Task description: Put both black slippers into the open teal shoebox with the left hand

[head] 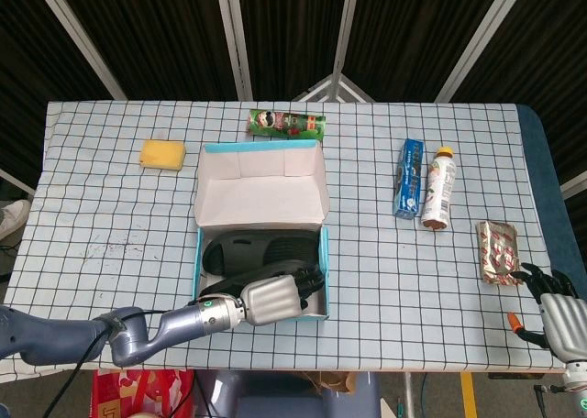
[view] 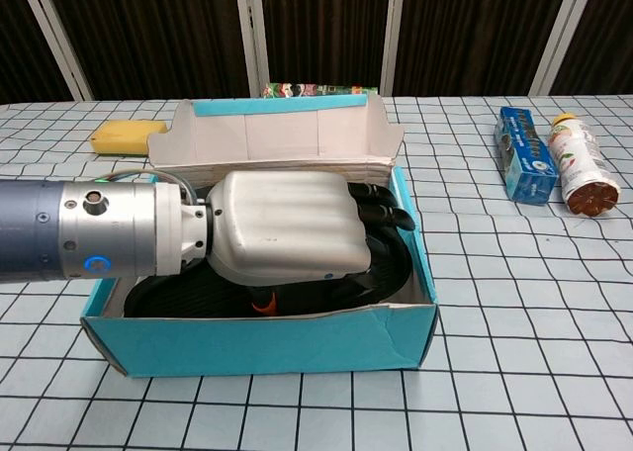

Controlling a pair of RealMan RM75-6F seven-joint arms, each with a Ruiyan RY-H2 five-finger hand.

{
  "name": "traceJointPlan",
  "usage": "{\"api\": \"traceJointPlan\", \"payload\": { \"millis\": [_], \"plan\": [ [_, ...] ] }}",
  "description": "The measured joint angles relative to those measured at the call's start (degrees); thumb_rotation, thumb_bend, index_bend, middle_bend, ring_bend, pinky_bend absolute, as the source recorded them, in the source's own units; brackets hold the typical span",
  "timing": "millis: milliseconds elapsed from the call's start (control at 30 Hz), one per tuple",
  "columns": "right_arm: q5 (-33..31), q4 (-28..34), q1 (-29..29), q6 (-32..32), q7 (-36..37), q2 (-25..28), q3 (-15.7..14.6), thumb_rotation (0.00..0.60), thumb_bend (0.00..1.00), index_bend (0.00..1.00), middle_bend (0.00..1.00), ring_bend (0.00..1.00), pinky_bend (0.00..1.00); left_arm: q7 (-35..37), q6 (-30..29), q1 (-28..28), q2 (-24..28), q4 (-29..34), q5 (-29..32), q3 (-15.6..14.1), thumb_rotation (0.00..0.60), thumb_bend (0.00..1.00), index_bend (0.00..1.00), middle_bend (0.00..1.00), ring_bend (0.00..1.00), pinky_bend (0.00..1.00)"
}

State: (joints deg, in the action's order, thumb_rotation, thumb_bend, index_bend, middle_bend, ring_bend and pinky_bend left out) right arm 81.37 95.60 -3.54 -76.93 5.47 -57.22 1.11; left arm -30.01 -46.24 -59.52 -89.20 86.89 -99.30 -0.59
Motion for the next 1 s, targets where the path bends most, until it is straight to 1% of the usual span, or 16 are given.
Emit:
{"api": "traceJointPlan", "payload": {
  "millis": [100, 267, 367, 433, 567, 667, 767, 833, 1000],
  "plan": [
    [-0.15, -0.04, 0.00, 0.02, -0.10, -0.03, 0.07, 0.600, 0.36, 0.24, 0.16, 0.20, 0.09, 0.97, 0.39, -0.35, -0.30, -0.87, 0.02, -0.03, 0.600, 0.34, 0.51, 0.42, 0.07, 0.27],
    [-0.07, -0.01, 0.00, -0.04, -0.25, -0.09, 0.08, 0.600, 0.36, 0.24, 0.16, 0.20, 0.09, 1.25, 1.07, -0.62, -0.11, -1.31, 0.39, -0.03, 0.600, 0.34, 0.51, 0.42, 0.06, 0.27],
    [-0.10, 0.05, 0.02, -0.04, -0.32, -0.10, 0.08, 0.600, 0.36, 0.24, 0.16, 0.20, 0.09, 0.86, 1.18, -0.63, 0.16, -1.11, 0.54, 0.02, 0.600, 0.34, 0.49, 0.38, 0.05, 0.27],
    [-0.17, 0.09, 0.01, 0.00, -0.43, -0.12, 0.09, 0.600, 0.36, 0.24, 0.16, 0.20, 0.09, 0.60, 1.06, -0.61, 0.35, -0.94, 0.55, 0.11, 0.600, 0.34, 0.44, 0.31, 0.02, 0.27],
    [-0.31, 0.15, -0.02, 0.12, -0.55, -0.13, 0.12, 0.600, 0.36, 0.24, 0.16, 0.20, 0.08, -0.56, 0.71, -0.57, 1.20, -0.40, 0.42, 0.39, 0.600, 0.29, 0.30, 0.15, 0.00, 0.22],
    [-0.42, 0.28, -0.03, 0.19, -0.62, -0.10, 0.13, 0.600, 0.36, 0.24, 0.16, 0.20, 0.07, -1.97, 0.90, -0.58, 2.19, 0.47, 0.64, 0.65, 0.600, 0.27, 0.22, 0.07, 0.00, 0.18],
    [-0.37, 0.35, 0.03, 0.04, -0.67, -0.08, 0.14, 0.600, 0.36, 0.24, 0.17, 0.20, 0.07, -3.71, 1.36, -0.51, 3.41, 2.07, 1.21, 0.90, 0.600, 0.25, 0.16, 0.01, 0.00, 0.15],
    [-0.43, 0.37, 0.04, 0.07, -0.68, -0.06, 0.15, 0.600, 0.36, 0.24, 0.17, 0.20, 0.07, -4.53, 1.74, -0.44, 4.24, 3.29, 1.75, 1.04, 0.600, 0.24, 0.12, 0.00, 0.00, 0.13],
    [-0.62, 0.47, -0.06, 0.39, -0.75, 0.00, 0.14, 0.600, 0.36, 0.24, 0.17, 0.20, 0.07, -9.09, 3.50, -0.18, 7.49, 8.07, 4.06, 1.43, 0.600, 0.24, 0.10, 0.00, 0.00, 0.09]
  ]
}}
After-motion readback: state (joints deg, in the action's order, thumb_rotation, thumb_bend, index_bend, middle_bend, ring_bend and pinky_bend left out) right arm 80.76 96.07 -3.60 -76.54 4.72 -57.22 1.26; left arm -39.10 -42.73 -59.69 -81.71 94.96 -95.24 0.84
